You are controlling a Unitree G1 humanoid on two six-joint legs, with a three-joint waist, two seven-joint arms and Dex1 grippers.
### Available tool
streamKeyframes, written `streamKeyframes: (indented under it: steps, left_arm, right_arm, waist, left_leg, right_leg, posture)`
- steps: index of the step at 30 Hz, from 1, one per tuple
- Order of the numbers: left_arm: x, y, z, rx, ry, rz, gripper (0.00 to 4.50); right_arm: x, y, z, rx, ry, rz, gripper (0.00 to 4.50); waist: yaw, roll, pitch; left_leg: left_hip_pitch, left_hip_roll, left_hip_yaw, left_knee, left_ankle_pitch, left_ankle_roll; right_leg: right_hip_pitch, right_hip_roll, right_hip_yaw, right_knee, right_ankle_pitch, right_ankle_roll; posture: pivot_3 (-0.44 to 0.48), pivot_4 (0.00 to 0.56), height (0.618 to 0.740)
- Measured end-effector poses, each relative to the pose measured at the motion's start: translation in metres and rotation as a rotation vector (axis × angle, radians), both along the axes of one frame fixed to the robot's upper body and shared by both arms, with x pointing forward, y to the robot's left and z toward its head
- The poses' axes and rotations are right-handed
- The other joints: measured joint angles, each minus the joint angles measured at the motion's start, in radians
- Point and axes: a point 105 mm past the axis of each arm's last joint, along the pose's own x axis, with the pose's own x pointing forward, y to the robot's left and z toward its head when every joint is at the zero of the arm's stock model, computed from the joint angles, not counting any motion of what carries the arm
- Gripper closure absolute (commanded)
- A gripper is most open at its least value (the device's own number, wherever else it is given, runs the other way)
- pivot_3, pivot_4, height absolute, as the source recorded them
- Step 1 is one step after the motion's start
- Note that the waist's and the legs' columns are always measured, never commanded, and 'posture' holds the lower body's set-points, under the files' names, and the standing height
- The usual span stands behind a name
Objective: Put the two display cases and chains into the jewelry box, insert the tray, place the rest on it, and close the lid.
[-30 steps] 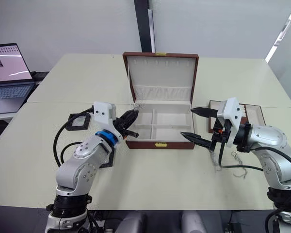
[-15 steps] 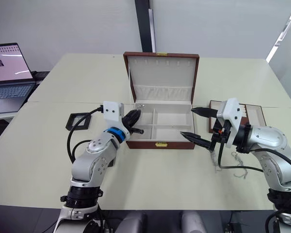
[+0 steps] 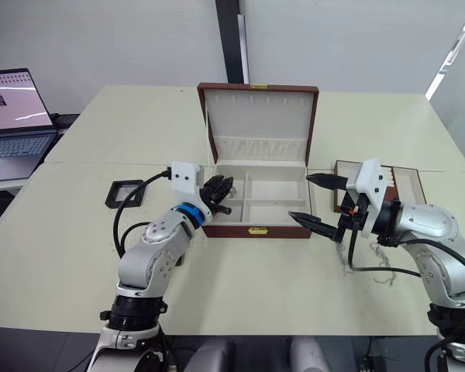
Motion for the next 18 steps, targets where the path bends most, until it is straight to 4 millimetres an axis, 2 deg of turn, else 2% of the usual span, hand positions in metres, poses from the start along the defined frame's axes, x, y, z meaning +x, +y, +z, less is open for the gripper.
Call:
streamKeyframes:
  steps: [8,10,13,18]
  left_arm:
    - [-0.002,-0.002,0.003,-0.015,-0.009,-0.024,3.33]
    - [-0.003,0.001,0.007,-0.036,-0.018,-0.035,2.98]
    - [-0.004,0.013,0.013,-0.047,-0.034,-0.048,2.21]
    - [-0.012,0.033,0.029,-0.061,-0.053,-0.100,0.67]
  right_arm:
    - [0.000,0.000,0.000,-0.002,0.001,-0.001,0.00]
    - [0.000,-0.001,0.000,-0.006,0.001,-0.002,0.00]
    - [0.000,-0.003,-0.001,-0.009,0.008,-0.008,0.00]
    - [-0.001,-0.005,0.000,0.006,0.017,-0.009,0.00]
  waist:
    - [0.000,0.000,0.000]
    - [0.000,0.000,0.000]
    - [-0.001,0.000,0.000]
    - [-0.001,0.000,0.000]
  left_leg:
    - [0.000,0.000,0.000,0.000,0.000,0.000]
    - [0.000,0.000,0.000,0.000,0.000,0.000]
    - [0.000,0.000,0.000,0.000,0.000,0.000]
    - [0.000,0.001,0.000,0.000,0.000,0.000]
  right_leg:
    - [0.000,0.000,0.000,0.000,0.000,0.000]
    - [0.000,0.000,0.000,0.000,0.000,0.000]
    - [0.000,0.000,0.000,0.000,0.000,0.000]
    - [0.000,0.000,0.000,0.000,0.000,0.000]
  posture:
    - [0.000,0.150,0.740]
    - [0.000,0.150,0.740]
    - [0.000,0.150,0.740]
    - [0.000,0.150,0.740]
